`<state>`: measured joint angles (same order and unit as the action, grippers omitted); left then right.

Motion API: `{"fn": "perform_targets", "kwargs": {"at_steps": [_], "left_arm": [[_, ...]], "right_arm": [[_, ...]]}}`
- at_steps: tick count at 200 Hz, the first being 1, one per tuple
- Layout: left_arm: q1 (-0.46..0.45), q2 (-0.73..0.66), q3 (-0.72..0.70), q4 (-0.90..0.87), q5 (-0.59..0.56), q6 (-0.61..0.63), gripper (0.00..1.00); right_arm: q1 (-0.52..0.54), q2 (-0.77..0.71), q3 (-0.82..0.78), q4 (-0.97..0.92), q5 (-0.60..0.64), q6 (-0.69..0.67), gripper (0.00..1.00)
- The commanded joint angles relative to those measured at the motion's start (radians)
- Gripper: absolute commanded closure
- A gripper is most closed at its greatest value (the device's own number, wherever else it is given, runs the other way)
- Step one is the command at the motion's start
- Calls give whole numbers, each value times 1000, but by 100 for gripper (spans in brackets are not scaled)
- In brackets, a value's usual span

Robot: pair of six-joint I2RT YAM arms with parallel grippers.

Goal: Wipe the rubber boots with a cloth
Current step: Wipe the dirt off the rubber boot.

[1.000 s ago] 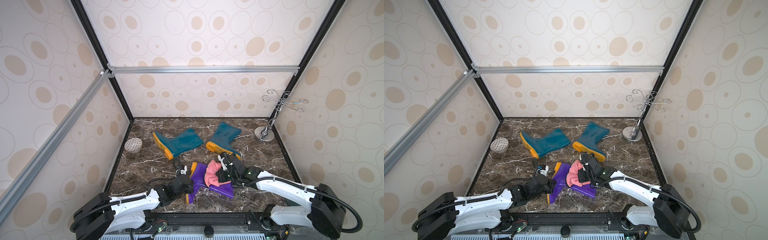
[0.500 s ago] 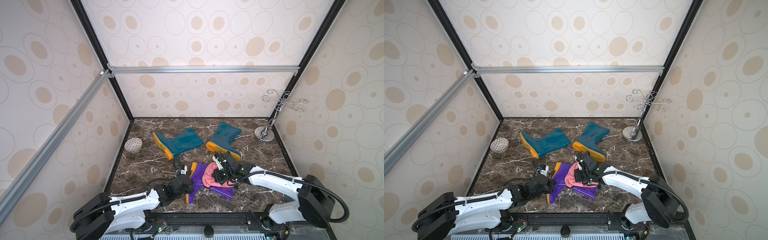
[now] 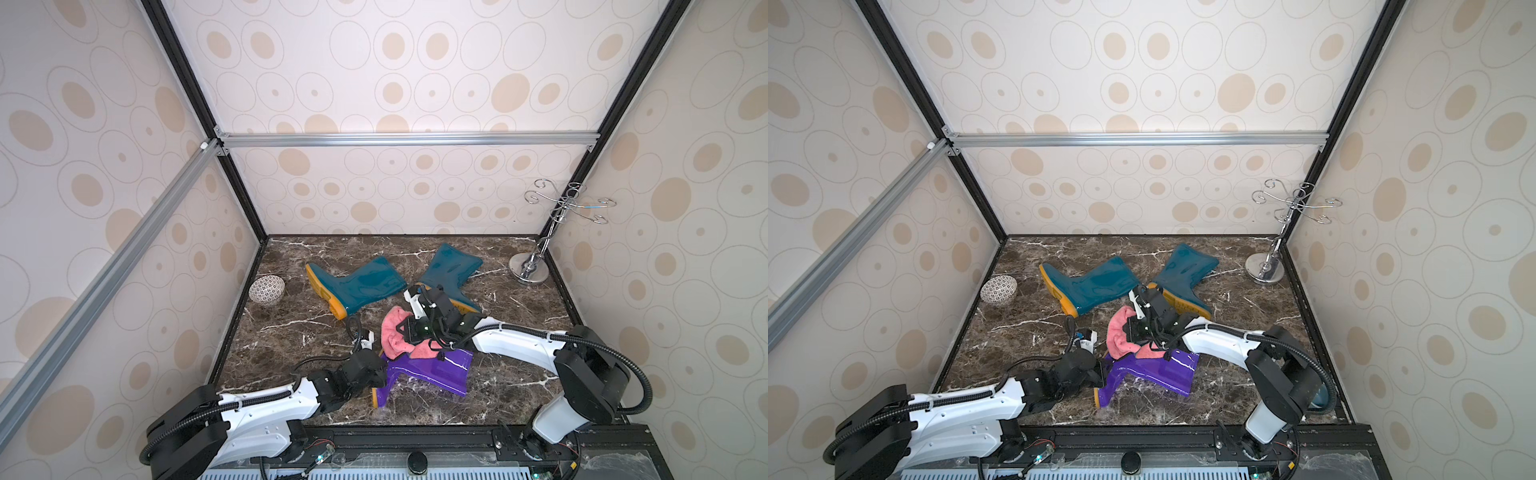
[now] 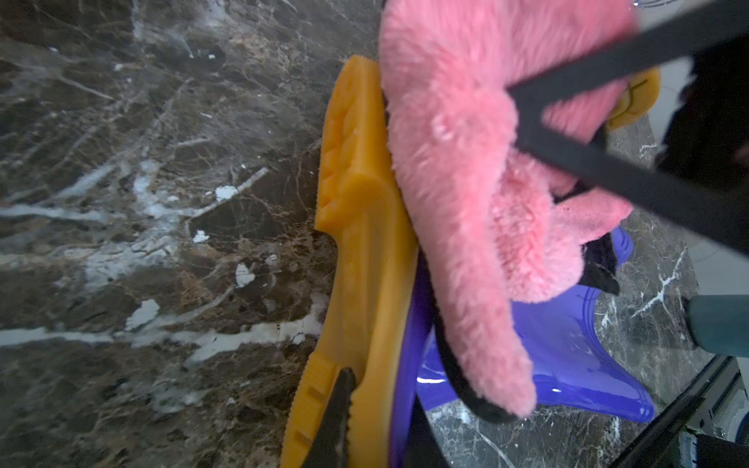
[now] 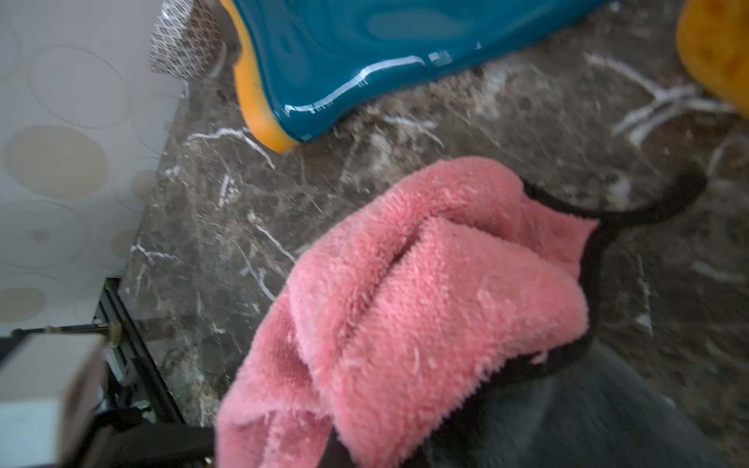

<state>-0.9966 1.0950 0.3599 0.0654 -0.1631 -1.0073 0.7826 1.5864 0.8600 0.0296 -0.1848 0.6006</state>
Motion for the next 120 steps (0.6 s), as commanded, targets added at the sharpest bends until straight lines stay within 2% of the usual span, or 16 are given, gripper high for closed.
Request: {"fn": "perform_targets", "kwargs": {"at_steps": [1, 43, 67, 84, 120], "left_arm": [[3, -24, 0, 15, -40, 26, 100], [2, -20, 20, -23, -62, 80, 100], [4, -5, 28, -36, -76, 100, 100], [3, -1, 28, -28, -75, 101, 100], [3, 14, 28, -18, -67, 111, 100]], "right_arm": [[-26, -89, -130, -56, 48, 18, 100], [-34, -310, -225, -260, 135, -52, 100], [-41, -385, -242, -262, 146, -78, 100], [-43, -343, -216, -231, 90, -83, 100], [-42, -120, -78, -131, -68, -51, 100]]}}
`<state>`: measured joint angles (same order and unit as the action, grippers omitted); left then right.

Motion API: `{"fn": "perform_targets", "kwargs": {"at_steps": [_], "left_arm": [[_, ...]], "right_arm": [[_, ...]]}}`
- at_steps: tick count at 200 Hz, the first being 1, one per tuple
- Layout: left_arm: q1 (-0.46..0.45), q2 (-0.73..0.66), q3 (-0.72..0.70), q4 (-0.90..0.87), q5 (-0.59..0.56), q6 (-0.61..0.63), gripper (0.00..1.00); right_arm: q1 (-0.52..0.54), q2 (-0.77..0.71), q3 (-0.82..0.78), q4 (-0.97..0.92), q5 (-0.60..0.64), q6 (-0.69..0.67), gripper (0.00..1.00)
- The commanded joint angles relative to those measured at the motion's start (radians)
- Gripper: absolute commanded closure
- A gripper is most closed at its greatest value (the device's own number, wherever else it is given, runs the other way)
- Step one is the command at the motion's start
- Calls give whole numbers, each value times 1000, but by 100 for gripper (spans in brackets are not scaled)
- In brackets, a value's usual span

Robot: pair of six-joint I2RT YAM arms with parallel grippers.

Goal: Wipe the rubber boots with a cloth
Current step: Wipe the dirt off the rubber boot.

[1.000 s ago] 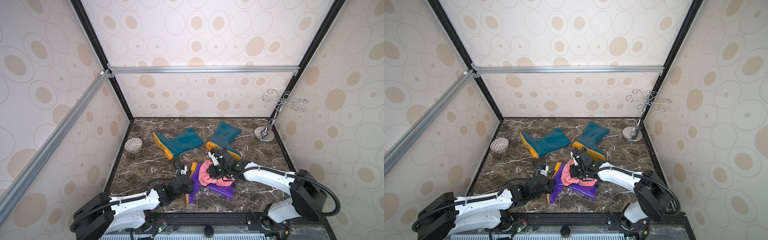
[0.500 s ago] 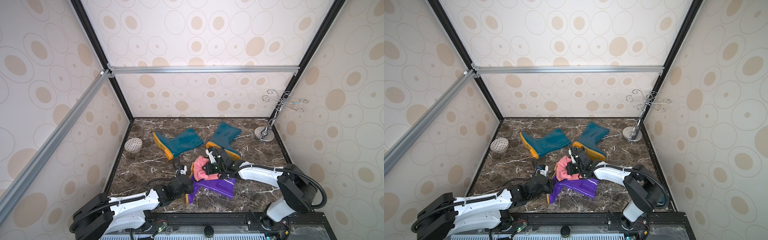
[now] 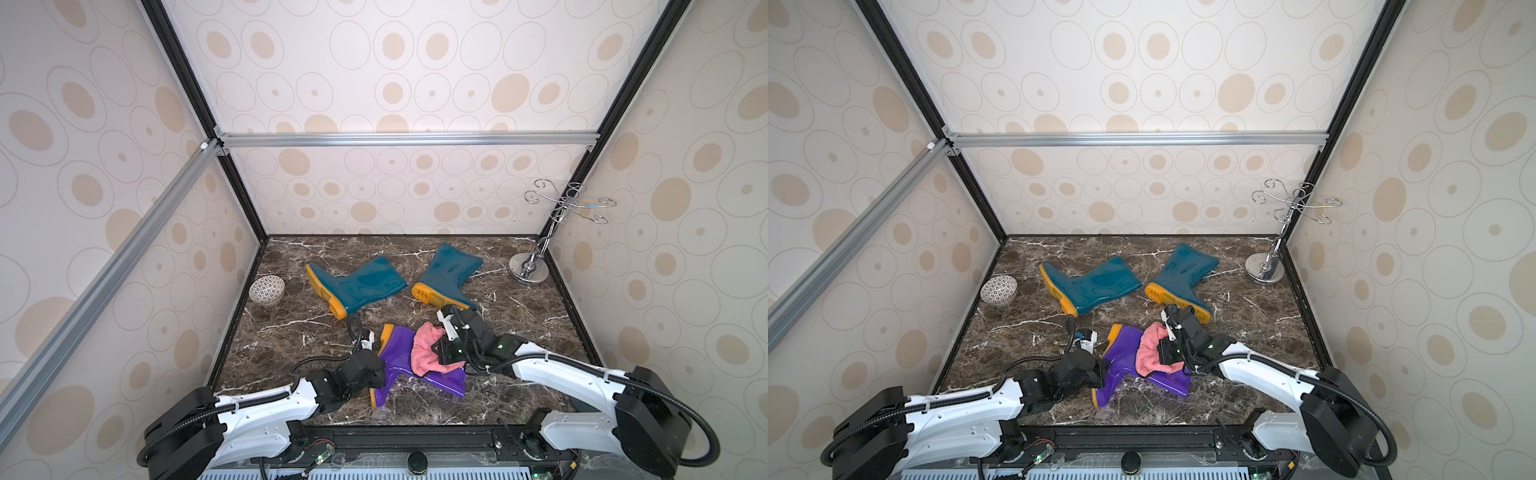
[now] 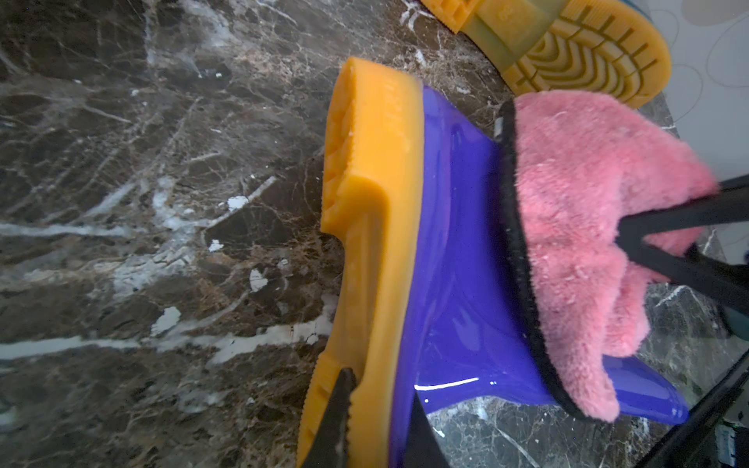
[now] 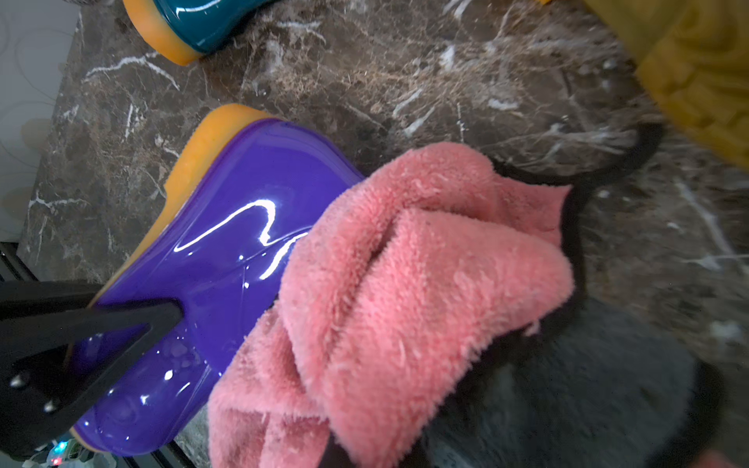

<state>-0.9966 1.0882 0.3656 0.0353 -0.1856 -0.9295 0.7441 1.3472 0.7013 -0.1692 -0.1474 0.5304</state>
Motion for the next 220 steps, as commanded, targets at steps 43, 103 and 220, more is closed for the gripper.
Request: {"fn": "perform_targets", "kwargs": {"at_steps": [43, 103, 220], "left_arm": [[1, 30, 4, 7, -44, 45, 100], [2, 7, -8, -36, -81, 139, 100], [3, -70, -68, -8, -162, 111, 100]], "right_arm": [[-3, 299, 290, 130, -147, 28, 100], [-46, 460, 537, 44, -116, 1, 100], [-51, 206, 112, 85, -155, -4, 100]]}}
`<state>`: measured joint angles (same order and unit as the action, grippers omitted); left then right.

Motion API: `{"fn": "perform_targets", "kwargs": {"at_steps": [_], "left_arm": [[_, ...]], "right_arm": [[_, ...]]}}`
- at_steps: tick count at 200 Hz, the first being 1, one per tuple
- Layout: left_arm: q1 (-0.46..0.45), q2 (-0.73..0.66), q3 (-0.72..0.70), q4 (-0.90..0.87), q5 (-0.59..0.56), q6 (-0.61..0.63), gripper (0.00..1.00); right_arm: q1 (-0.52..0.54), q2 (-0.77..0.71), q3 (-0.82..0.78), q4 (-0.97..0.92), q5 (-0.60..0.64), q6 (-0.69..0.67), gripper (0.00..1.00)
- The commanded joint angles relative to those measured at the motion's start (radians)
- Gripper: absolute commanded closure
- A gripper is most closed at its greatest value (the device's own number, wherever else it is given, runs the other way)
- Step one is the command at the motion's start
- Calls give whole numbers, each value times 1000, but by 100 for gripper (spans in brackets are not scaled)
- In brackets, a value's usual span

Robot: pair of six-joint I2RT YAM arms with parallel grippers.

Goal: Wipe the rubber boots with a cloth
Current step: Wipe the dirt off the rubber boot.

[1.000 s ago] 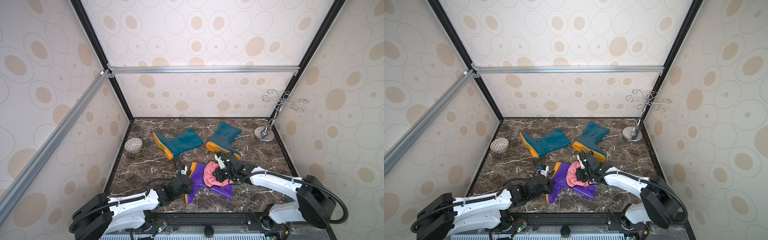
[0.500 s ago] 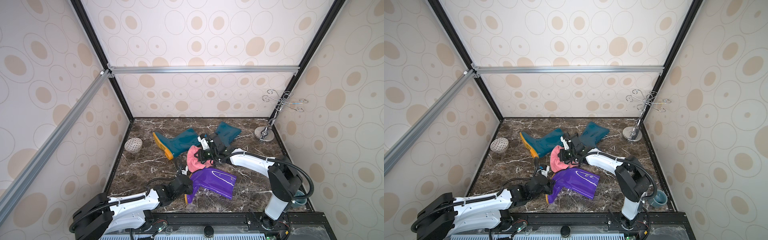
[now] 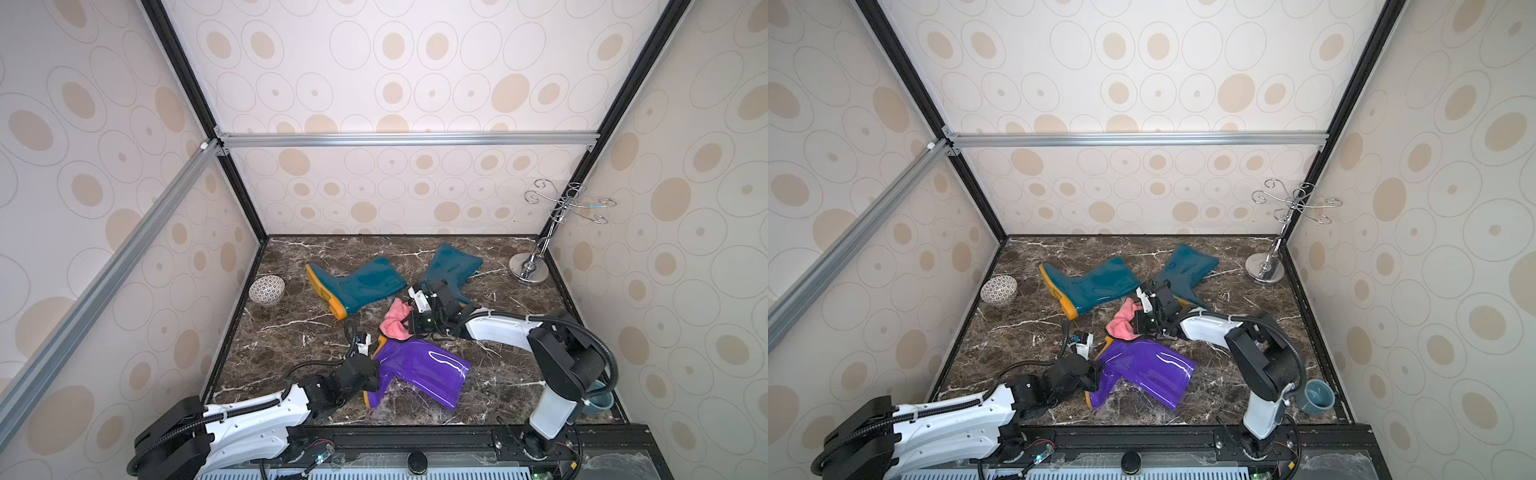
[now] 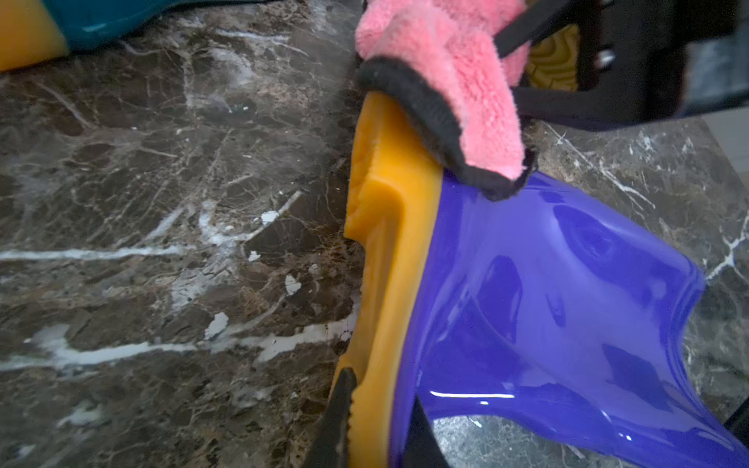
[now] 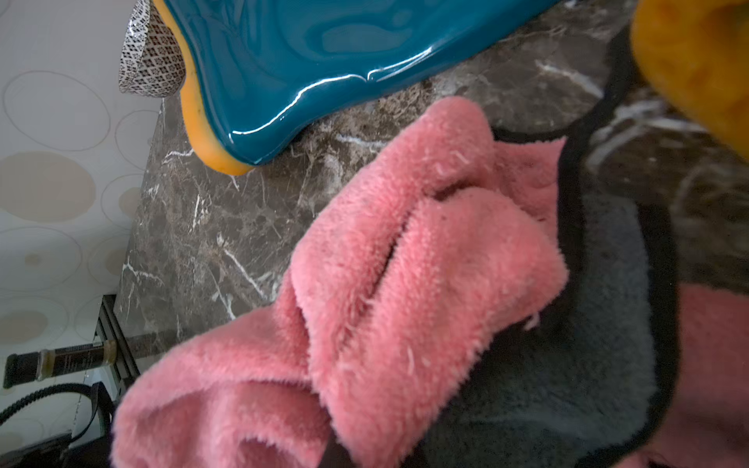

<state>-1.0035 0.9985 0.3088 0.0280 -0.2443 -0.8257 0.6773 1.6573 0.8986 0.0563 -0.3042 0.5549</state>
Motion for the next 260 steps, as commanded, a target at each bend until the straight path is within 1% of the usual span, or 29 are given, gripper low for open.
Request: {"fn": "perform_targets", "kwargs": {"at_steps": [1, 23, 58, 77, 103, 117, 127, 141, 154, 180, 192, 204, 223, 238, 249, 260], "left_arm": [[11, 21, -11, 1, -104, 7, 100], [10, 31, -8, 13, -105, 6, 100], [10, 44, -2, 27, -120, 16, 100], [11, 51, 1, 32, -114, 26, 100], [11, 52, 1, 31, -116, 51, 100], [11, 50, 1, 30, -109, 74, 100], [10, 49, -1, 30, -108, 83, 100], [10, 46, -4, 37, -106, 88, 100], [10, 47, -6, 48, -103, 86, 100], [11, 55, 0, 61, -82, 86, 100], [11, 58, -1, 53, -77, 78, 100], [11, 55, -4, 52, -70, 79, 100], [11, 49, -4, 47, -74, 80, 100], [11, 48, 6, 34, -83, 82, 100], [11, 48, 11, 22, -90, 82, 100], [10, 45, 11, 20, -90, 79, 100]], "right_arm": [[16, -109, -89, -143, 2, -30, 100], [16, -200, -151, -242, 2, -63, 100], [16, -322, -268, -322, 1, -62, 100], [15, -418, -313, -394, 34, -70, 100], [13, -560, -325, -537, 127, -91, 100], [8, -603, -314, -581, 160, -100, 100], [5, -608, -306, -574, 184, -93, 100], [1, -563, -263, -526, 151, -88, 100], [1, -459, -184, -461, 97, -98, 100], [1, -233, -1, -405, 21, -98, 100], [2, -151, 61, -349, -21, -89, 100], [5, -81, 134, -332, -40, -83, 100], [13, 10, 244, -333, -32, -92, 100], [13, 60, 295, -350, -14, -84, 100], [13, 65, 293, -356, 23, -75, 100], [9, 47, 248, -346, 69, -59, 100]]}}
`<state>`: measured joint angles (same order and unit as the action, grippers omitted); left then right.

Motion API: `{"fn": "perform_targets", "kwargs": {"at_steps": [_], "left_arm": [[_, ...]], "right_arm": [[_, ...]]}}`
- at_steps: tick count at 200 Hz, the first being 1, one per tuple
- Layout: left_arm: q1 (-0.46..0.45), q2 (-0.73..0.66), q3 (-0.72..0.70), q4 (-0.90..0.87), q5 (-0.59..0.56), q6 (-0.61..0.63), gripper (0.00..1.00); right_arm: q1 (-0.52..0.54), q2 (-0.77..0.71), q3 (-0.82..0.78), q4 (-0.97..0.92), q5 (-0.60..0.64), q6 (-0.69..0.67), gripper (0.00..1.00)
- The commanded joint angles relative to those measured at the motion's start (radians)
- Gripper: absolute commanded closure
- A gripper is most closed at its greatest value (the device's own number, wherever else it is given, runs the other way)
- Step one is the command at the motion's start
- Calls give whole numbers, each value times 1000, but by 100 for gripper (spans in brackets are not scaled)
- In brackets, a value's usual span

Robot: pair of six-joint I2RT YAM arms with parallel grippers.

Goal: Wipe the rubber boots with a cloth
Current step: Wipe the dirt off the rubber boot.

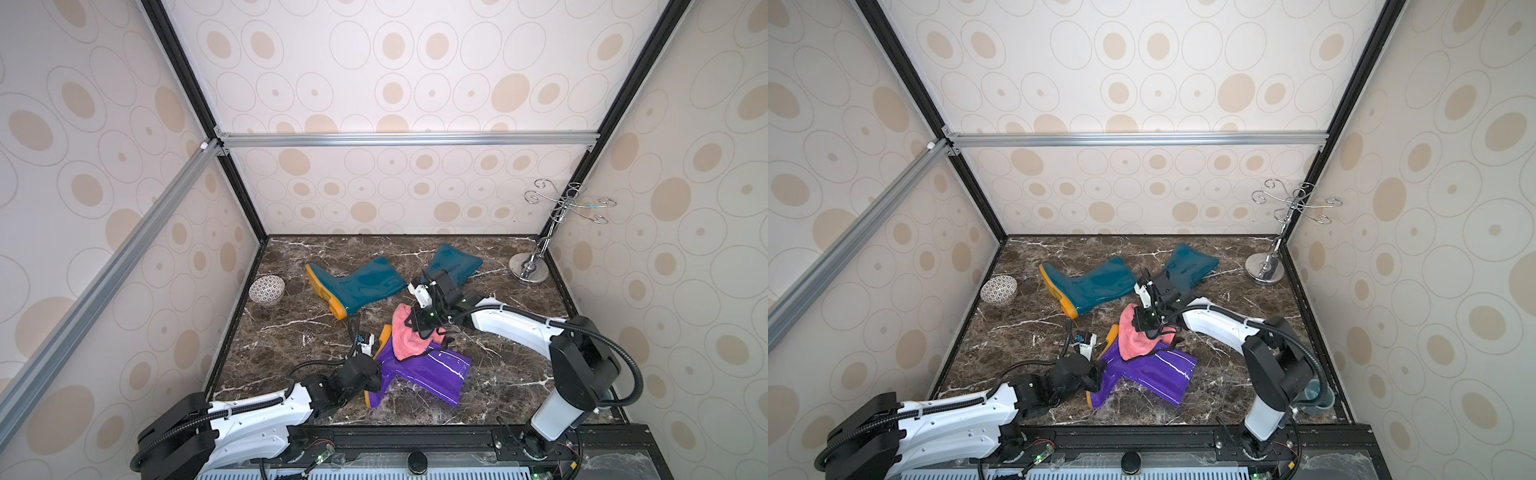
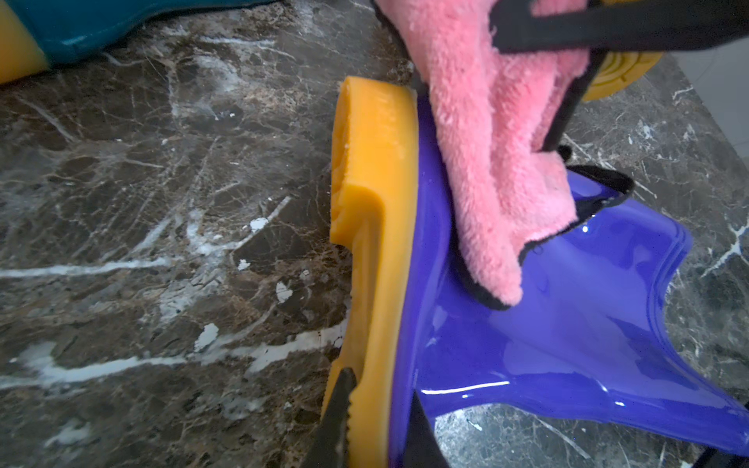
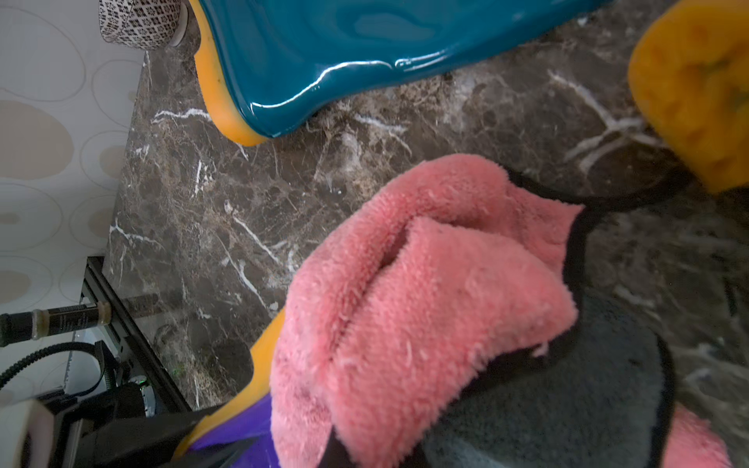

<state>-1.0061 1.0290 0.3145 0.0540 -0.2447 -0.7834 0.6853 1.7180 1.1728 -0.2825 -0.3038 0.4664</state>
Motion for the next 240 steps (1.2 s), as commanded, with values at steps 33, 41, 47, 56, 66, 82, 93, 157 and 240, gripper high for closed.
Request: {"fn": "perform_targets", "kwargs": {"at_steps": [33, 41, 47, 56, 66, 82, 93, 157, 240], "left_arm": [[14, 4, 1, -26, -104, 15, 100], [14, -1, 2, -29, -108, 15, 100], [14, -5, 1, -29, -108, 16, 100], [13, -10, 0, -29, -111, 11, 100], [14, -12, -1, -23, -110, 6, 100], [14, -4, 4, -18, -102, 3, 100], [14, 1, 9, -21, -104, 1, 100], [14, -3, 14, -18, -108, 12, 100], [14, 41, 0, 43, -63, 3, 100]], "right_arm": [[-12, -132, -246, -37, 182, 74, 100], [-13, -172, -298, -49, 212, 88, 100], [-17, -205, -337, -60, 232, 99, 100], [-18, -267, -396, -93, 278, 124, 100], [-22, -321, -437, -142, 317, 155, 100], [-26, -394, -476, -248, 378, 199, 100], [-29, -433, -492, -308, 392, 222, 100], [-30, -533, -492, -497, 270, 203, 100], [-18, -285, -274, -144, 86, 143, 100]]}}
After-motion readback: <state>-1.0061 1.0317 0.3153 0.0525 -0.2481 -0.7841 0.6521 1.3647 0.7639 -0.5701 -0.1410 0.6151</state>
